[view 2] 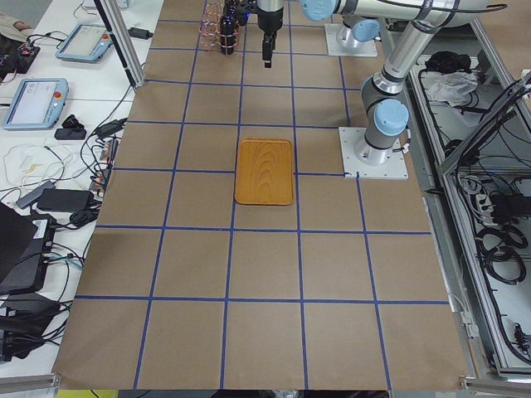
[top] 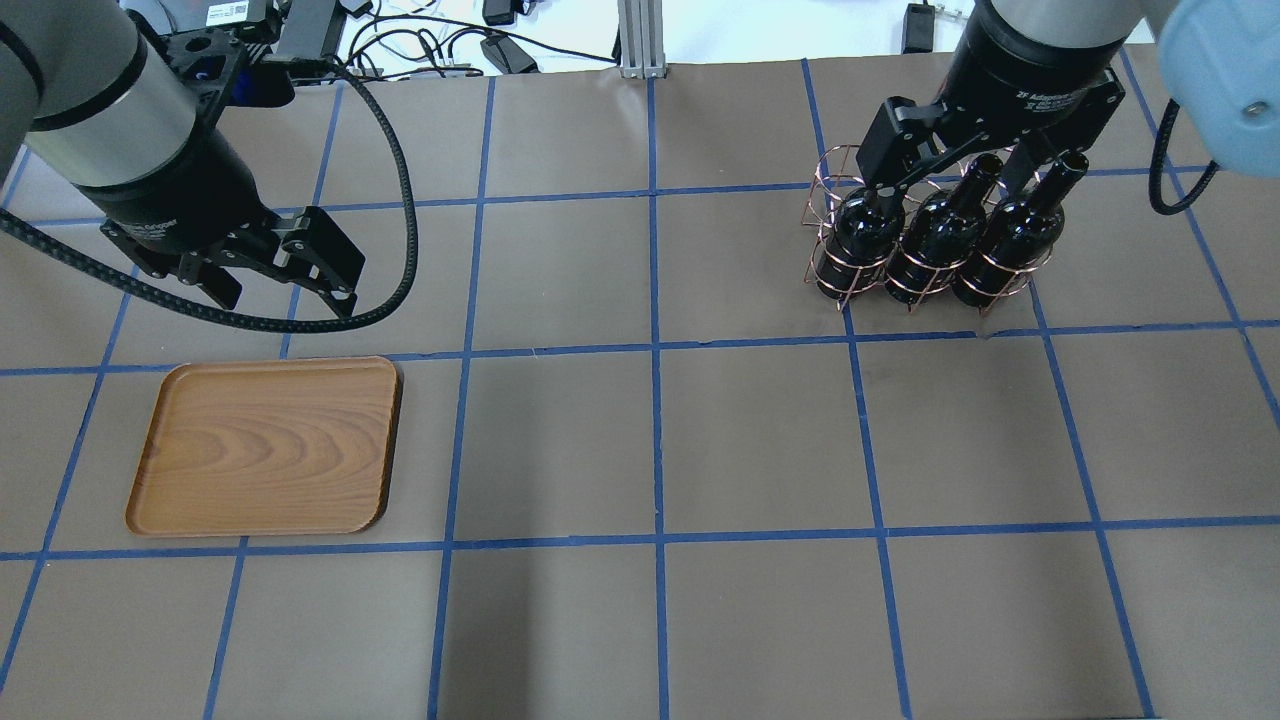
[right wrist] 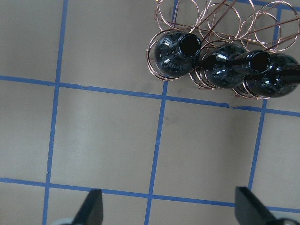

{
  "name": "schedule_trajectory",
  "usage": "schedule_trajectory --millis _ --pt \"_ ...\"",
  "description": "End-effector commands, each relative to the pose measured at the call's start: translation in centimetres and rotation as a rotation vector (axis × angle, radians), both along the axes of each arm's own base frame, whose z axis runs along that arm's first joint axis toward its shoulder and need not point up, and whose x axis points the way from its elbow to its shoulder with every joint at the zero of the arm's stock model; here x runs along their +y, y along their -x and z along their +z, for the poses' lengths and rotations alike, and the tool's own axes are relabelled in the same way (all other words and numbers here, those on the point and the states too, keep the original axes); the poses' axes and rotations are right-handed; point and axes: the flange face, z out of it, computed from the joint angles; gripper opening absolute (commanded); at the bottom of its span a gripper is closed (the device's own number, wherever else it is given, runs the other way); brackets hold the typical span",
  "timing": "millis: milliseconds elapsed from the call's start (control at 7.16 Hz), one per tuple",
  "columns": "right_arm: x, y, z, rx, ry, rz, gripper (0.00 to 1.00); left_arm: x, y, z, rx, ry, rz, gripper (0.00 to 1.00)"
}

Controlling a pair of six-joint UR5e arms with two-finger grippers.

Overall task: Take wine from basket and place on tray
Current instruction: 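Lower the right gripper over the bottles in the copper rack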

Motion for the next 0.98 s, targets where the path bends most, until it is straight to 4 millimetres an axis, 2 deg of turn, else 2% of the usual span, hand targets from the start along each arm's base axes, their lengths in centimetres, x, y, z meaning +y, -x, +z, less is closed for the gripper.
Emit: schedule_trajectory --millis 0,419,838 --pt "0.01 0.02 0.03 0.002 0.001 0.000 1.00 0.03 -0.02 -0.09 -0.001 -0.003 0.000 1.00" --pt "0.24 0.07 0.01 -0.001 -0.011 -0.013 1.00 0.06 -0.09 -0.02 -0.002 -0.002 0.001 1.00" --pt "-0.37 0.43 -0.31 0.001 0.003 -0.001 1.00 0.07 -0.01 -0.01 0.000 0.000 0.001 1.00"
